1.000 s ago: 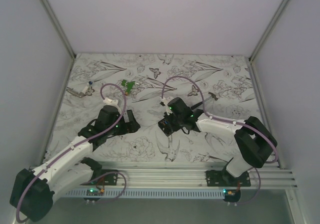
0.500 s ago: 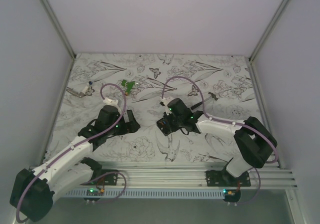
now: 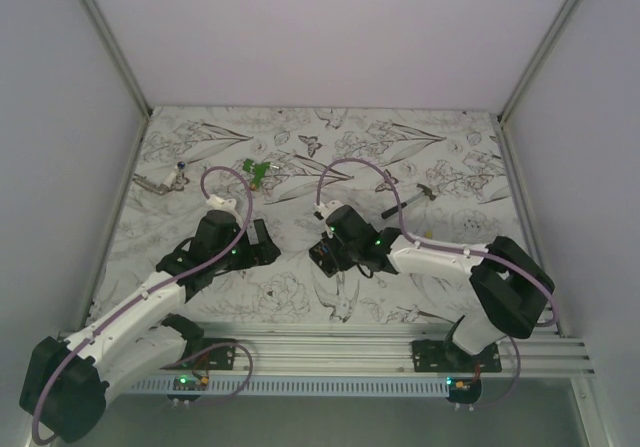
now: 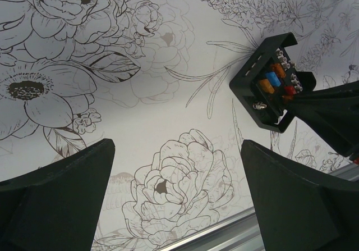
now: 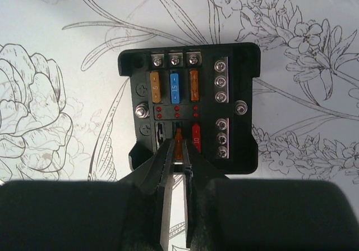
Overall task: Snap on the fuse box
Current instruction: Install the fuse at the fuse box base.
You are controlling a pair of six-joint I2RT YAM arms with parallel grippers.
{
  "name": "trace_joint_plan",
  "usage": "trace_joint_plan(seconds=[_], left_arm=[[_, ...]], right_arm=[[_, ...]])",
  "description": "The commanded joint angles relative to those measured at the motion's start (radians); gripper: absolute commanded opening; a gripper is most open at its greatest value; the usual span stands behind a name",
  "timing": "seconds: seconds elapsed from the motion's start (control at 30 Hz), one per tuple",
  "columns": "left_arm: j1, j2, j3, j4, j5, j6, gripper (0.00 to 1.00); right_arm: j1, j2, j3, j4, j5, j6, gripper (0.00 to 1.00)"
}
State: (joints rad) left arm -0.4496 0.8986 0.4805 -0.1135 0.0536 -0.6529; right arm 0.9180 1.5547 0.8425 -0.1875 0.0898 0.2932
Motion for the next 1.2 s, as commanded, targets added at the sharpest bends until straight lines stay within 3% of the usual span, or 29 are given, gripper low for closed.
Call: trace_joint_plan(seconds=[0.0,0.4,0.7,0.93,1.17], left_arm=[[0.009,-0.005,0.014,-0.036,-0.009,0.020,0.99],[0.009,-0.002,0.015,-0.035,-0.005,0.020,1.00],[0.009,-0.004,0.013,-0.035,-0.004,0.021,1.00],[0.009,-0.006,0.013,-0.035,-0.004,0.021,1.00],[0.009,-0.004,0.013,-0.034,-0.003,0.022,1.00]], right_arm=[[0.019,-0.030,0.013,-0.054,0.042,-0.006,0.16],[0.031,-0.001,0.055,-0.070,0.078,-0.031,0.18],[0.036,-0.001,0.083,-0.078,0.104,-0.054,0.27],[0.036,0.037,0.094,-0.084,0.123,-0.063,0.26],[0.036,0.045,0.099,-0.090,0.105,-0.073,0.18]])
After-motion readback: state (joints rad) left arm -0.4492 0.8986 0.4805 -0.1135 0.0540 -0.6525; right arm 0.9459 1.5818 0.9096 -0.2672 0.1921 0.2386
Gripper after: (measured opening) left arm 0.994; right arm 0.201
